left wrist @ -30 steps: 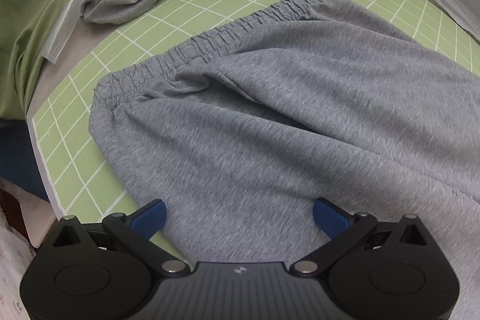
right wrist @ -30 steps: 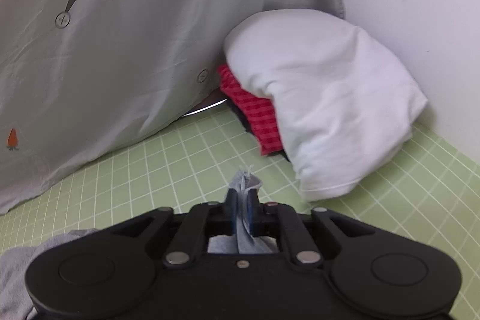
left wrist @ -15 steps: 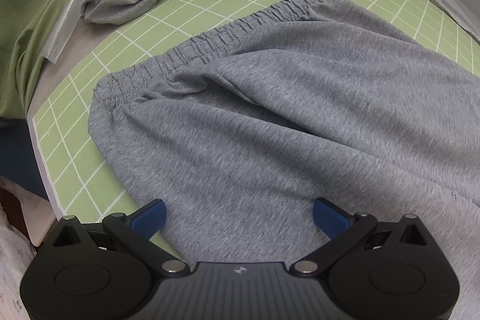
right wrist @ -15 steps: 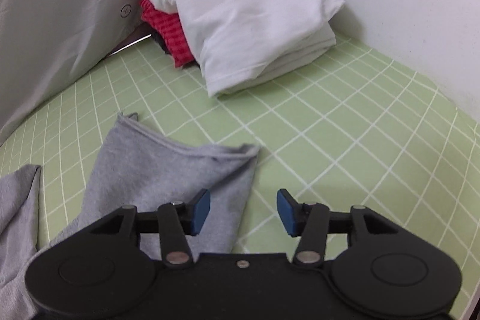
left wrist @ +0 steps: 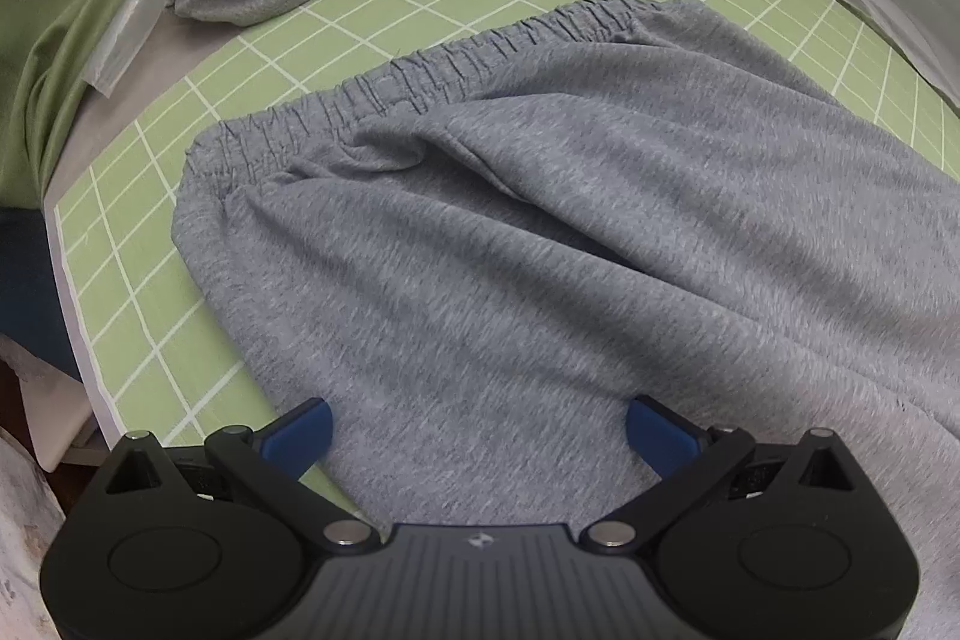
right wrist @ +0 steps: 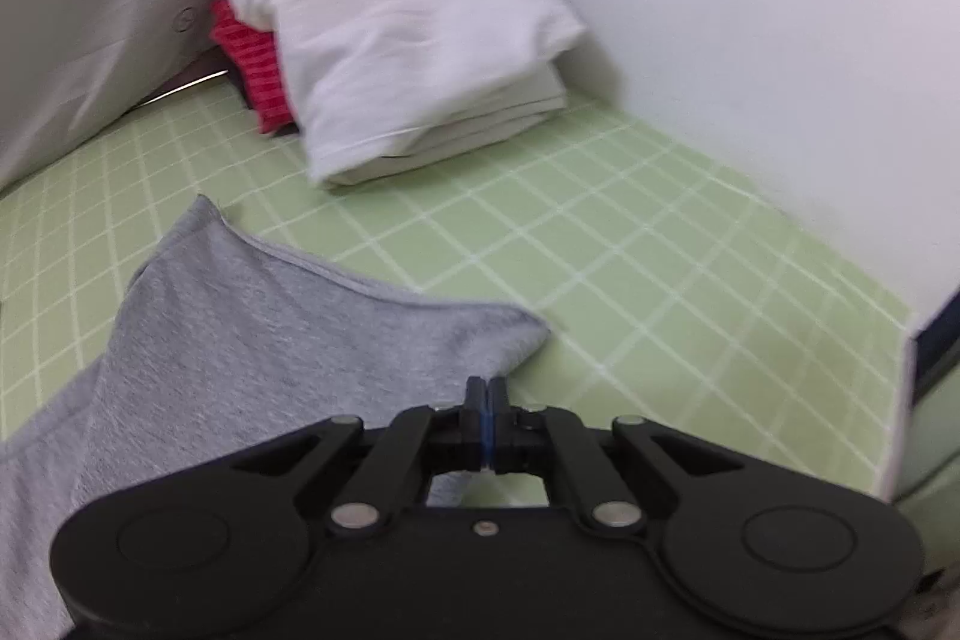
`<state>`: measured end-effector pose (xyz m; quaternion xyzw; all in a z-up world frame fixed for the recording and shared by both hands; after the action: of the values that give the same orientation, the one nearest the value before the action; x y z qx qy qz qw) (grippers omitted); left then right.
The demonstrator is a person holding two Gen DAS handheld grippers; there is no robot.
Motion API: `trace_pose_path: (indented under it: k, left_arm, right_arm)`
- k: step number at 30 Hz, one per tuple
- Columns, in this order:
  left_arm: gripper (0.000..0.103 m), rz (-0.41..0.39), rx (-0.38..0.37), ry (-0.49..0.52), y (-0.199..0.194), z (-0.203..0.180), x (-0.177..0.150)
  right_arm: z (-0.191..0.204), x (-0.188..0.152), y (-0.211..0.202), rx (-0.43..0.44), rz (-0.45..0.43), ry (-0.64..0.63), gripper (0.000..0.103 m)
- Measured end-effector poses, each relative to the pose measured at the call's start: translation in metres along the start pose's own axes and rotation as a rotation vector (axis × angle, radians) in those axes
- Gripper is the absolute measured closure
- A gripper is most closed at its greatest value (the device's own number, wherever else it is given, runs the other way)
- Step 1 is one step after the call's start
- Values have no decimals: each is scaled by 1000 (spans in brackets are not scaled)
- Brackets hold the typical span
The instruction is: Fold clothes
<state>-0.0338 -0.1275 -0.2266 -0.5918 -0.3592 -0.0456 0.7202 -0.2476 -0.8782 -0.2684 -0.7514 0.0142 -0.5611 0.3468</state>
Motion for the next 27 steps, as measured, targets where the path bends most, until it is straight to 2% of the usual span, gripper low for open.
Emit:
trace_pose_path:
  k: [2, 5, 11, 13, 14, 15, 16, 18, 20, 21, 25, 27]
  left_arm:
    - [0, 3, -7, -15, 0, 1, -1]
    - [0, -1, -9, -1, 0, -1, 0]
    - [0, -9, -13, 32, 0, -3, 1]
    - [0, -12, -17, 30, 0, -3, 1]
    - [0, -12, -20, 28, 0, -3, 1]
    - [0, -11, -23, 23, 0, -3, 0]
    - [0, -10, -26, 19, 0, -3, 0]
    - [0, -4, -32, 20, 1, -3, 0]
    - [0, 8, -43, 41, 0, -5, 0]
    - [0, 14, -53, 56, -1, -7, 0]
    - [0, 5, -135, 129, -12, -20, 6]
    - [0, -24, -174, 151, -19, -25, 17]
  right_arm:
    - [-27, -13, -10, -52, 21, -19, 103]
    - [-52, -36, -17, -80, 73, -4, 103]
    - [-59, -50, -22, -97, 102, 75, 102]
    - [-55, -50, -24, -107, 102, 65, 99]
    - [-53, -49, -25, -115, 99, 56, 87]
    - [-52, -46, -26, -125, 91, 52, 80]
    - [-52, -43, -27, -134, 82, 54, 65]
    - [-48, -35, -30, -131, 59, 57, 60]
    - [-39, -25, -35, -107, 32, 48, 44]
    - [-35, -21, -38, -96, 19, 44, 40]
    - [-1, -2, -49, 18, -44, 47, 1]
    - [27, 5, -57, 100, -68, 27, 0]
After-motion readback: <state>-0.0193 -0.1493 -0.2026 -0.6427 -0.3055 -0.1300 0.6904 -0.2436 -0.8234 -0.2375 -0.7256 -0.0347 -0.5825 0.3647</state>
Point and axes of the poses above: each gripper's, at about its wrist camera, not at the fingertips, and y roughly the way its jaws point, z to its left, x to its top, the point moved 10 cm from there along y, roughly the way its jaws point, and after that the axes turned 15 degrees about -z, right-handed, at the moved point
